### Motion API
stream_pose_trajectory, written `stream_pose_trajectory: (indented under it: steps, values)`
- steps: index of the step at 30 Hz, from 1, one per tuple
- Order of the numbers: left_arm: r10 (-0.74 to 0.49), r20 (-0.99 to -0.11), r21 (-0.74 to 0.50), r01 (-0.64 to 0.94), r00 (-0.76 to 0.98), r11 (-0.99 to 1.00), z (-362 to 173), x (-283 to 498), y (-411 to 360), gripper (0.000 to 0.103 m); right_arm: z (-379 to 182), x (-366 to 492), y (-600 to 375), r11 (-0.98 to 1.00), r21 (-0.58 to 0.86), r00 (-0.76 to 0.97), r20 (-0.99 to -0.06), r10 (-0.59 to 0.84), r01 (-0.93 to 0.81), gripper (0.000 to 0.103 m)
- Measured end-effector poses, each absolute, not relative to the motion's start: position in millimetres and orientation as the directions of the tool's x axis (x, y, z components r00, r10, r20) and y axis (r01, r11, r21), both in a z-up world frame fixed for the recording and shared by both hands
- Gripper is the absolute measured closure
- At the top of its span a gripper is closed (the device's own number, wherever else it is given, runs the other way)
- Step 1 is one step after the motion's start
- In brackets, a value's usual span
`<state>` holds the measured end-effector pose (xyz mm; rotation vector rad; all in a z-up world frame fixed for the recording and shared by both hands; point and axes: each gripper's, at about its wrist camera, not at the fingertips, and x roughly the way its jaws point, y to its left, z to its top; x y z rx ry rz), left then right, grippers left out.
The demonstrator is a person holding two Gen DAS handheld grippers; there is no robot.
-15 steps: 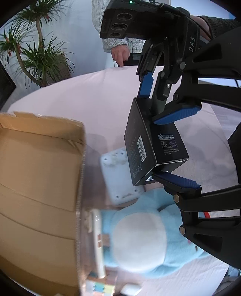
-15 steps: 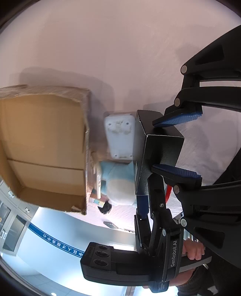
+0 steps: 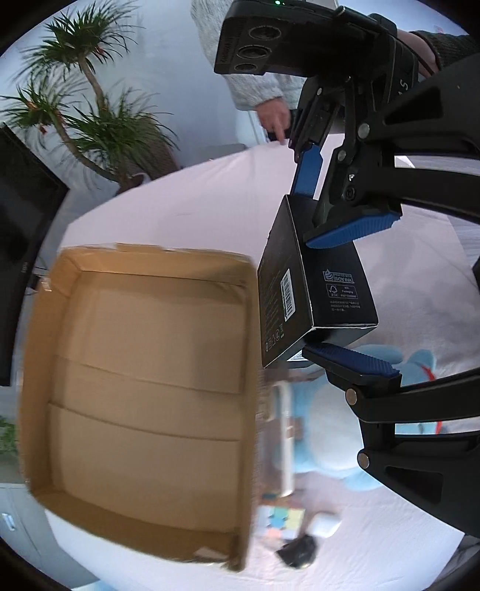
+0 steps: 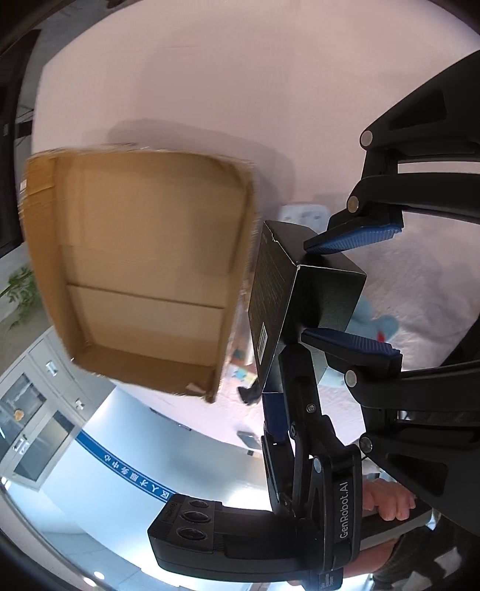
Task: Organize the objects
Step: 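Carry the black box in the right gripper into the cardboard box and release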
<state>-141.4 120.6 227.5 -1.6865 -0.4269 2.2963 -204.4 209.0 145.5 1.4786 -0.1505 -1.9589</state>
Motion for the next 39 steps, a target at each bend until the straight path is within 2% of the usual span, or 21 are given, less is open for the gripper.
stream_pose_trajectory:
  steps: [6,13,22,39]
  values:
    - [0.358,-0.853,-0.372,-0.037,-0.379,-0.927,255,-170,97,0.052,182,-237,185,-0.760,0.440,-0.190,-0.793,-0.578,0.478,0.064]
    - [0.309,-0.845,-0.348,0.009,-0.436,-0.938,264,-208,63,0.051,187,-282,130,-0.747,0.404,-0.204,-0.793,-0.574,0.527,0.064]
    - [0.261,-0.861,-0.321,0.069,-0.436,-0.945,240,-250,24,0.051,153,-321,90,-0.745,0.445,-0.194,-0.780,-0.595,0.496,0.064]
    - [0.330,-0.879,-0.403,0.166,-0.343,-0.900,175,-293,-9,0.051,90,-382,70,-0.799,0.444,-0.130,-0.837,-0.531,0.405,0.064]
